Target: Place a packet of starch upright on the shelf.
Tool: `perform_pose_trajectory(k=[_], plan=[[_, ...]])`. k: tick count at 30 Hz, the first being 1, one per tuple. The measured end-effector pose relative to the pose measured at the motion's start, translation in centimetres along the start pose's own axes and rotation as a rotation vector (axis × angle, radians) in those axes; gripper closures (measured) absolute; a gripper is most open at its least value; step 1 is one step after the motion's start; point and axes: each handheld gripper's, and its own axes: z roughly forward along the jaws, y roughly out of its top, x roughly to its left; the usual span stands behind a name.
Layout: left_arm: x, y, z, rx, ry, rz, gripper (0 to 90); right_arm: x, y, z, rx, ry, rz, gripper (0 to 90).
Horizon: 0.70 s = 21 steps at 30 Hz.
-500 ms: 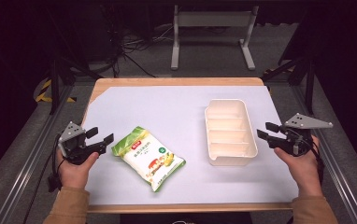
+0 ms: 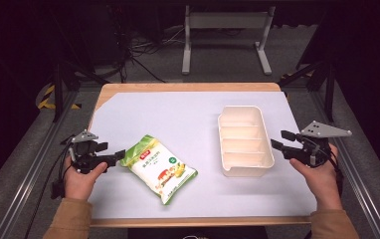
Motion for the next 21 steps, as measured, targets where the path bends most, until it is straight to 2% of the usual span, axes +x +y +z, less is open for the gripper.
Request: perform_pose_trajectory(k=[3,5,7,12,17,21], plan=[[0.0,0.1,0.4,0.016,-0.025,-0.010,20.6,0.2,0.0,0.2,0.008,0.005,-0.004,47.9],[0.1,0.2,0.8,0.047,-0.052,-0.015,23.1,0.4,-0.1,0.4,0.015,0.007,-0.011,47.8],[0.1,0.1,1.3,0.073,-0.081,-0.040,23.3,0.5,-0.2,0.5,0.024,0.007,-0.014,47.8],[0.3,0.0,2.1,0.110,-0.083,-0.074,19.9,0.7,-0.3,0.7,0.036,0.010,-0.020,47.8],[0.7,-0.3,3.1,0.152,-0.089,-0.089,17.3,0.9,-0.4,0.8,0.045,0.007,-0.023,47.4],[0.9,-0.5,3.8,0.189,-0.115,-0.109,17.1,1.0,-0.4,0.7,0.045,0.004,-0.029,47.1]])
